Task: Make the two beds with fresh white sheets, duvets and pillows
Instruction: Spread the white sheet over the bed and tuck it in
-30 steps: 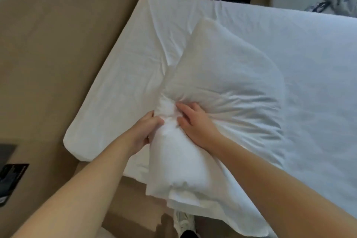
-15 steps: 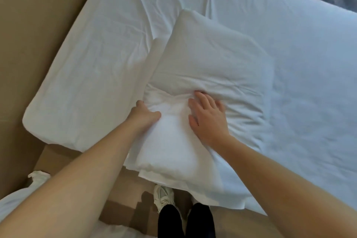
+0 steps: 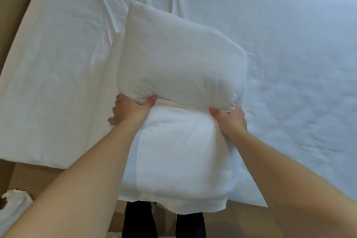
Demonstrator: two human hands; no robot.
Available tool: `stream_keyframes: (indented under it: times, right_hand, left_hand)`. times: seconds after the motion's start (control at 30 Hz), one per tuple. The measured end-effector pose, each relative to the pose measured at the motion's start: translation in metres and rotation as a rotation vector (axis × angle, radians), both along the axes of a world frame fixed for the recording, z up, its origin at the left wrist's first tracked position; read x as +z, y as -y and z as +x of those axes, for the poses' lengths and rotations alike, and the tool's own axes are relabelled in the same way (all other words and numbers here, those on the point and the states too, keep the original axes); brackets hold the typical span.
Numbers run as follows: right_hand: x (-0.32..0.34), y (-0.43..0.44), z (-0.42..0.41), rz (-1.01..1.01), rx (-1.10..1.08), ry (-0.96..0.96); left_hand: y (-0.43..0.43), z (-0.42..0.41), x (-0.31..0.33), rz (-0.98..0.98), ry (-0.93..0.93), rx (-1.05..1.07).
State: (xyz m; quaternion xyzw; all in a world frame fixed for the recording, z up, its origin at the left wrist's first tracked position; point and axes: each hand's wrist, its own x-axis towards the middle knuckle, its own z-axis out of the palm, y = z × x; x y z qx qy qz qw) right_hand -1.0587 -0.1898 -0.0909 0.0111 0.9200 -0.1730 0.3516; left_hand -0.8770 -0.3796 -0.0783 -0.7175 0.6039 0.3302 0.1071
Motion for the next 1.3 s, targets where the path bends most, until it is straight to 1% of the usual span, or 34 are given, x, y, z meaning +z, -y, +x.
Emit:
stream_keyframes:
  times: [0.07,0.1,0.17,0.3,0.33,0.4,0.47,0.5,0.53,0.57,0.63,0.67,0.73,0.8,0.93,1.03,1.13,1.23,1.3]
  right_hand:
    - [-0.009,0.004,-0.005,0.084,0.143,0.000]
    - [-0.011,0.005,-0.006,0.127,0.182,-0.001]
    - [-0.012,0.003,-0.012,0.149,0.192,-0.031]
    - [0.007,-0.002,-0.003,-0.050,0.147,-0.099]
    - [0.014,0.002,0.001,-0.096,0.159,-0.119]
    - [0.048,0.027,0.027,-0.188,0.188,-0.157]
    - [0.078,0.044,0.050,-0.301,0.195,-0.228]
    - [0.092,0.052,0.063,-0.380,0.203,-0.295]
    - [0.101,0.058,0.073,-0.435,0.213,-0.371]
    - [0.104,0.065,0.081,-0.434,0.243,-0.428]
    - [0.095,0.083,0.090,-0.299,0.364,-0.402]
    - [0.081,0.093,0.092,-0.225,0.436,-0.389]
    - [0.050,0.110,0.095,-0.112,0.573,-0.421]
    - [0.014,0.113,0.094,-0.069,0.607,-0.454]
    - [-0.053,0.089,0.090,-0.036,0.601,-0.531]
    - [-0.082,0.077,0.083,-0.030,0.648,-0.500]
    - [-0.083,0.058,0.074,-0.023,0.651,-0.431]
    - [-0.065,0.029,0.080,0.005,0.619,-0.286]
    - [-0.047,0.001,0.099,-0.013,0.541,-0.161]
  left_hand:
    - [-0.007,-0.008,-0.009,-0.018,0.021,-0.076]
    - [-0.010,-0.013,-0.013,-0.034,0.001,-0.130]
    - [-0.010,-0.021,-0.017,-0.056,-0.088,-0.191]
    - [0.018,0.000,0.004,0.039,-0.335,-0.117]
    - [0.028,0.007,0.009,0.019,-0.388,-0.095]
    - [0.064,0.034,0.039,-0.050,-0.422,-0.141]
    - [0.095,0.055,0.051,-0.095,-0.380,-0.192]
    - [0.110,0.066,0.054,-0.074,-0.336,-0.190]
    - [0.121,0.075,0.051,-0.049,-0.267,-0.160]
    - [0.129,0.080,0.047,-0.026,-0.190,-0.117]
    - [0.129,0.082,0.035,-0.019,-0.105,-0.087]
    - [0.125,0.080,0.028,-0.021,-0.089,-0.130]
    - [0.115,0.070,0.015,-0.039,-0.047,-0.220]
    - [0.105,0.065,-0.007,-0.085,-0.014,-0.246]
    - [0.077,0.068,-0.066,-0.161,0.000,-0.277]
    - [0.064,0.076,-0.087,-0.220,0.023,-0.347]
    - [0.064,0.099,-0.089,-0.229,0.134,-0.472]
    - [0.073,0.131,-0.073,-0.131,0.267,-0.409]
    - [0.075,0.153,-0.053,-0.011,0.290,-0.324]
